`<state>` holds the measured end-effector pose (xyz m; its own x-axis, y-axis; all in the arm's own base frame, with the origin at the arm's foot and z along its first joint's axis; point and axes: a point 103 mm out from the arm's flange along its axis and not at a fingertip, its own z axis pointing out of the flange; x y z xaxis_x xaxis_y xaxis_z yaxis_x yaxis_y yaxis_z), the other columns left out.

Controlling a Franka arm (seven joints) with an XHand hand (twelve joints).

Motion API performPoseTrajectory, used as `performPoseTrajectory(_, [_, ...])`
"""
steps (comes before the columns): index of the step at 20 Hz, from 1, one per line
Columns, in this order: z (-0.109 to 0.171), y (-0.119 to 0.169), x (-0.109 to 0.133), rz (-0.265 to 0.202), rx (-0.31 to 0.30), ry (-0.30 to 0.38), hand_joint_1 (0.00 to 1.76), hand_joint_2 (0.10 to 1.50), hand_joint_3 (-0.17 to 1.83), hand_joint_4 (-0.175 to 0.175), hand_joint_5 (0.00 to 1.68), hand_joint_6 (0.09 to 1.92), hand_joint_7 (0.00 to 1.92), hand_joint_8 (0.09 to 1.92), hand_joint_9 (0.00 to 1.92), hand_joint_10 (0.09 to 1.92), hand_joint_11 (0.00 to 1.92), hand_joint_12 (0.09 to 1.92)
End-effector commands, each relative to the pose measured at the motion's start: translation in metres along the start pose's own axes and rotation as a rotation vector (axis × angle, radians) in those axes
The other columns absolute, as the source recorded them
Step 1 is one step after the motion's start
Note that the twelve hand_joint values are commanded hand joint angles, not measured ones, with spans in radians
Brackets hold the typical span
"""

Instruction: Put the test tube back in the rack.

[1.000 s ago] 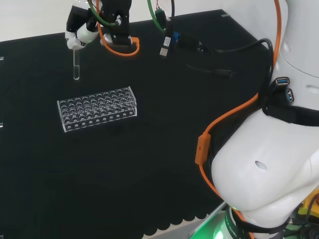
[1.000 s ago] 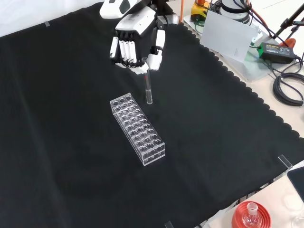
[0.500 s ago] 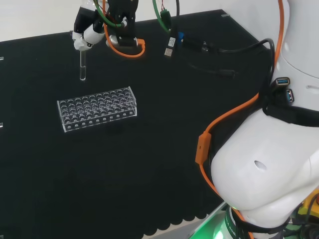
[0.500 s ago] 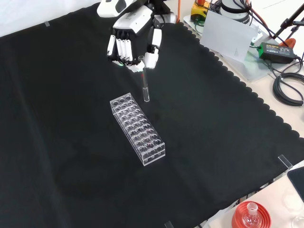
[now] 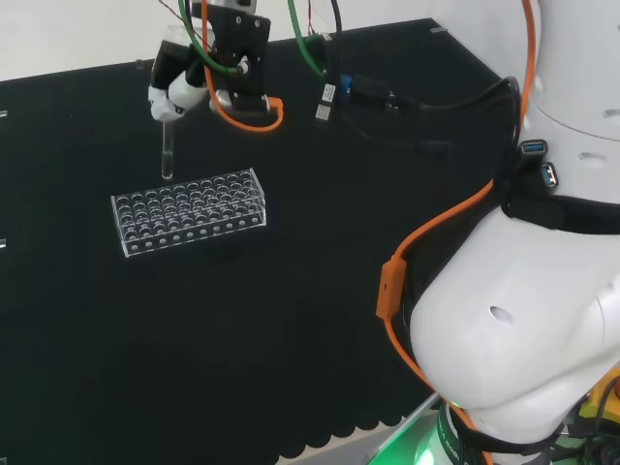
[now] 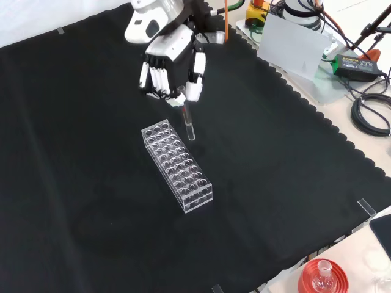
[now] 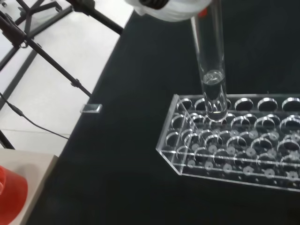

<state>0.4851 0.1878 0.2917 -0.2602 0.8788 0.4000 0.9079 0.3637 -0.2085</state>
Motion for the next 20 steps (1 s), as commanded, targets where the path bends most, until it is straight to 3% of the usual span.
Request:
performPoseTrajectory(1, [0.022,0.006,-0.015,0.027,0.023,0.027,1.30,0.95,0.08,-0.175,1.26,0.53,1.32,0.49,1.07,0.54,0.55,1.35])
performPoseTrajectory(20, [0.034,0.006,-0.040,0.052,0.021,0.081,1.30,0.93,0.11,-0.175,1.26,0.53,1.32,0.48,1.08,0.53,0.56,1.34])
